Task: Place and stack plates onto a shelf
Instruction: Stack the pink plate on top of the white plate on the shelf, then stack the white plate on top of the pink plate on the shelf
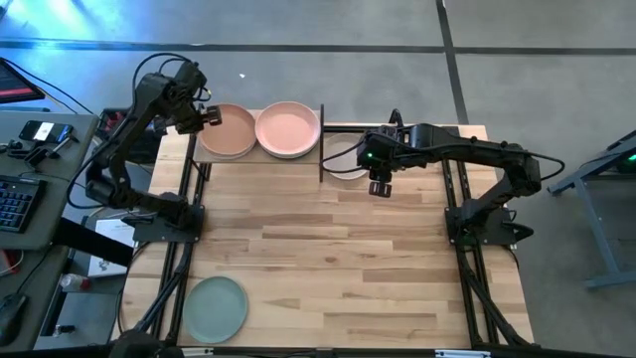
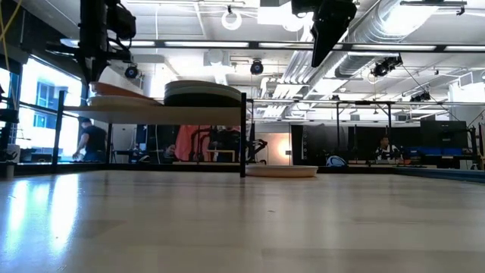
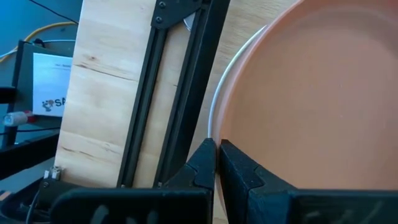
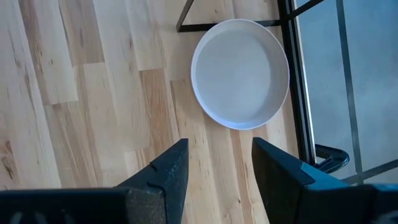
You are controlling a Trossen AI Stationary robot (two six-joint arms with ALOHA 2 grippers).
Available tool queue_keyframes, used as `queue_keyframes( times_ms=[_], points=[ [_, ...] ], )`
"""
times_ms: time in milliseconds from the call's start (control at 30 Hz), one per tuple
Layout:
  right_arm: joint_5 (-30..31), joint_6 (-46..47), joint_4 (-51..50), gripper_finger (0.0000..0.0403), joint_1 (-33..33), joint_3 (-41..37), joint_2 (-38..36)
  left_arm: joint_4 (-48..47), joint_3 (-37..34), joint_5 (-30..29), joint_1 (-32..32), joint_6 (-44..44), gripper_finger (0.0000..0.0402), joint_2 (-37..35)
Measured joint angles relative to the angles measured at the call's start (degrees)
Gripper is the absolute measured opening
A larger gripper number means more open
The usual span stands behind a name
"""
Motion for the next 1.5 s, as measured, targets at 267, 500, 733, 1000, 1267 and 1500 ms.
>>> queue_keyframes(
  times_ms=[267,500,733,1000,1267,1500],
  points=[
    [0.0,0.0,0.0,0.0151,0.0,0.0,0.0,0.0,0.0,0.0,0.0,1.2,0.0006,0.3],
    [0.0,0.0,0.0,0.0151,0.0,0.0,0.0,-0.2,0.0,0.1,0.0,2.3,0.0038,0.3],
    [0.0,0.0,0.1,0.0151,0.0,0.0,0.0,-1.9,0.0,2.1,0.0,2.9,0.0048,0.3],
    [-0.2,1.5,0.8,0.0151,0.0,0.0,0.0,-2.7,0.0,11.4,-0.8,8.3,0.0044,-2.0],
    [-4.2,1.8,1.4,0.0151,-0.1,0.0,0.0,-2.6,0.0,12.5,-8.3,8.4,0.0044,-8.7],
    [-13.1,-4.4,5.2,0.0151,-2.0,0.0,0.1,0.1,0.0,17.6,-21.3,6.3,0.0044,-13.1]
  ],
)
